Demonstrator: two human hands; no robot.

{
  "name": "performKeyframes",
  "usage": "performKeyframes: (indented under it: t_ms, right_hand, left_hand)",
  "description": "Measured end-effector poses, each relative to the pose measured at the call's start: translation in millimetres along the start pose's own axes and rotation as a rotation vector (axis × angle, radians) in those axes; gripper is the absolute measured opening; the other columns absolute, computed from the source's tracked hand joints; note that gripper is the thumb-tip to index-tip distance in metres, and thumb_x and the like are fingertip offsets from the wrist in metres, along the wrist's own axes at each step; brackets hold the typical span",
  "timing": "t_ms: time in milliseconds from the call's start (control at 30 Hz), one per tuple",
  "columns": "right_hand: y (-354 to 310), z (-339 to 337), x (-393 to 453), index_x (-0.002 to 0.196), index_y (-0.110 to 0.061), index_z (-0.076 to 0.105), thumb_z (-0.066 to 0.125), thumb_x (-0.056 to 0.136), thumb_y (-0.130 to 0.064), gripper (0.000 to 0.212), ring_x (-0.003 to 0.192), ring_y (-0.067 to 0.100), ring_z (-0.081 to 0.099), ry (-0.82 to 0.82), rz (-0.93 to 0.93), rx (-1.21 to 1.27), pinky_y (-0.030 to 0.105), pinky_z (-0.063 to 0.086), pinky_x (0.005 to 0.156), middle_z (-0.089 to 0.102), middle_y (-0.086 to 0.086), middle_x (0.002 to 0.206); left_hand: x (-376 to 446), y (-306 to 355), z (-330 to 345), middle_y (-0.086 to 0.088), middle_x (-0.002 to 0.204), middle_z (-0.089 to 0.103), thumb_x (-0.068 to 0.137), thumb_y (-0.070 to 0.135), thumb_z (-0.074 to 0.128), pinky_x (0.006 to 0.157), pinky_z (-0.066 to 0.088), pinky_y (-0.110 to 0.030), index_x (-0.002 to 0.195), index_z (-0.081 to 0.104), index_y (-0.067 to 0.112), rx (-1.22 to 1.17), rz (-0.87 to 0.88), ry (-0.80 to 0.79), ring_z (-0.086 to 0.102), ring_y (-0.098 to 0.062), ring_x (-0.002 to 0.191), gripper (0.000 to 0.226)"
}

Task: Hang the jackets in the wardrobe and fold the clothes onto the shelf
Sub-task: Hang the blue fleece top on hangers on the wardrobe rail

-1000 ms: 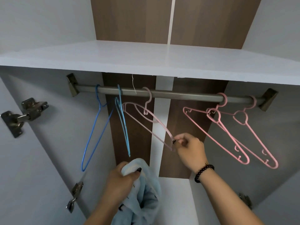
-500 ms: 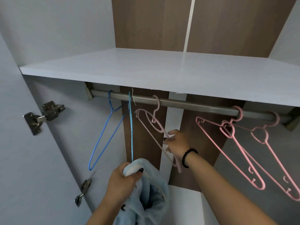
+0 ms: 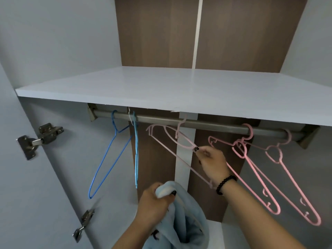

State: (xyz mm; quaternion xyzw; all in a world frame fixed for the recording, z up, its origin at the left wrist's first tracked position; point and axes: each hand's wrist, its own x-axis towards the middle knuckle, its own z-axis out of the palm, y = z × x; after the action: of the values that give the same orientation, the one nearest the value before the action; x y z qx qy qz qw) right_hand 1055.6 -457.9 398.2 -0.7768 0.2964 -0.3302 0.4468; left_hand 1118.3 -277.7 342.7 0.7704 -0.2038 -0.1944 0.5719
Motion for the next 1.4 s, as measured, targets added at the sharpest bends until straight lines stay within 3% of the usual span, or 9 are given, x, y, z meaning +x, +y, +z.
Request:
performKeyframes:
  t_ms: [233, 500, 700, 867, 933, 1033, 1167, 1300, 1400]
  right_hand:
    - [43.2, -80.6, -31.1, 0.071, -0.013, 0.070, 0.060, 0.090, -0.011, 0.022, 0.053, -0.007, 0.050, 0.115, 0.065, 0.059, 0.014, 0.038, 0.059, 0.061, -0.015, 0.056]
    - [53.3, -136.3, -71.7, 0.069, -0.015, 0.067, 0.055, 0.095, -0.015, 0.029, 0.044, 0.011, 0.028, 0.002, 0.086, 0.000, 0.021, 0.025, 0.046, 0.034, -0.004, 0.047]
    - [54.3, -151.4, -80.2, 0.081, 0.011, 0.062, 0.051, 0.094, -0.004, 0.023, 0.032, 0.001, 0.022, 0.018, 0.149, 0.075, 0.010, 0.023, 0.035, 0.033, -0.008, 0.036]
    - [47.4, -150.9, -81.0, 0.075, -0.013, 0.070, 0.067, 0.070, -0.065, 0.052, 0.045, 0.014, 0.019, -0.088, 0.086, 0.030, 0.022, 0.015, 0.046, 0.027, 0.001, 0.046]
    - [42.9, -145.5, -79.7, 0.075, -0.015, 0.072, 0.063, 0.088, -0.040, 0.030, 0.047, 0.015, 0.017, -0.168, 0.104, 0.048, 0.022, 0.013, 0.047, 0.023, 0.005, 0.049]
    - [43.1, -139.1, -74.5, 0.073, -0.013, 0.072, 0.055, 0.094, -0.015, 0.027, 0.041, 0.011, 0.018, -0.252, 0.123, 0.005, 0.017, 0.016, 0.040, 0.025, 0.001, 0.046]
    - [31.0, -132.1, -66.4, 0.077, -0.005, 0.071, 0.054, 0.094, -0.011, 0.025, 0.035, 0.001, 0.028, -0.258, 0.101, -0.069, 0.008, 0.025, 0.039, 0.037, -0.008, 0.038]
    - [22.6, -128.0, -59.0, 0.078, -0.017, 0.072, 0.053, 0.095, -0.025, 0.027, 0.036, 0.015, 0.031, -0.319, 0.080, -0.163, 0.024, 0.028, 0.039, 0.040, -0.012, 0.039]
    - [17.1, -121.6, -56.4, 0.079, -0.021, 0.071, 0.052, 0.095, -0.030, 0.027, 0.033, 0.015, 0.029, -0.370, 0.083, -0.209, 0.021, 0.031, 0.037, 0.041, -0.013, 0.039]
  left_hand:
    - [44.3, 11.7, 19.6, 0.005, 0.066, 0.062, 0.079, 0.019, 0.074, 0.059, 0.044, -0.026, 0.075, 0.063, 0.022, -0.008, 0.053, 0.054, 0.059, -0.013, 0.065, 0.013]
    - [91.2, 27.0, 27.3, -0.001, 0.075, 0.064, 0.083, 0.033, 0.071, 0.067, 0.049, -0.032, 0.080, 0.060, 0.025, 0.090, 0.115, 0.095, 0.063, -0.022, 0.073, 0.013]
    - [111.4, 34.4, 10.9, -0.005, 0.080, 0.064, 0.086, 0.033, 0.065, 0.062, 0.048, -0.031, 0.082, 0.058, 0.024, 0.090, 0.127, 0.177, 0.062, -0.023, 0.074, 0.012]
    - [116.0, 36.3, -5.8, -0.006, 0.080, 0.065, 0.087, 0.032, 0.065, 0.067, 0.047, -0.032, 0.089, 0.063, 0.018, 0.052, 0.093, 0.237, 0.063, -0.027, 0.079, 0.014]
    - [116.9, 33.7, -12.5, -0.005, 0.080, 0.065, 0.086, 0.033, 0.066, 0.071, 0.051, -0.037, 0.086, 0.063, 0.020, 0.051, 0.085, 0.245, 0.063, -0.027, 0.079, 0.013]
    - [113.2, 31.7, -20.0, -0.005, 0.081, 0.067, 0.084, 0.031, 0.070, 0.072, 0.053, -0.037, 0.086, 0.065, 0.023, 0.049, 0.101, 0.225, 0.064, -0.026, 0.080, 0.010]
    - [103.7, 33.6, -28.0, -0.001, 0.084, 0.068, 0.082, 0.022, 0.074, 0.070, 0.048, -0.029, 0.087, 0.067, 0.021, 0.051, 0.144, 0.165, 0.064, -0.021, 0.080, 0.009]
    - [92.9, 36.9, -35.0, 0.001, 0.082, 0.069, 0.080, 0.018, 0.076, 0.065, 0.048, -0.023, 0.089, 0.069, 0.019, 0.046, 0.196, 0.062, 0.064, -0.016, 0.077, 0.011]
    - [81.4, 43.6, -33.7, 0.000, 0.080, 0.069, 0.082, 0.018, 0.075, 0.056, 0.047, -0.012, 0.087, 0.070, 0.017, -0.022, 0.213, 0.027, 0.063, -0.011, 0.070, 0.007]
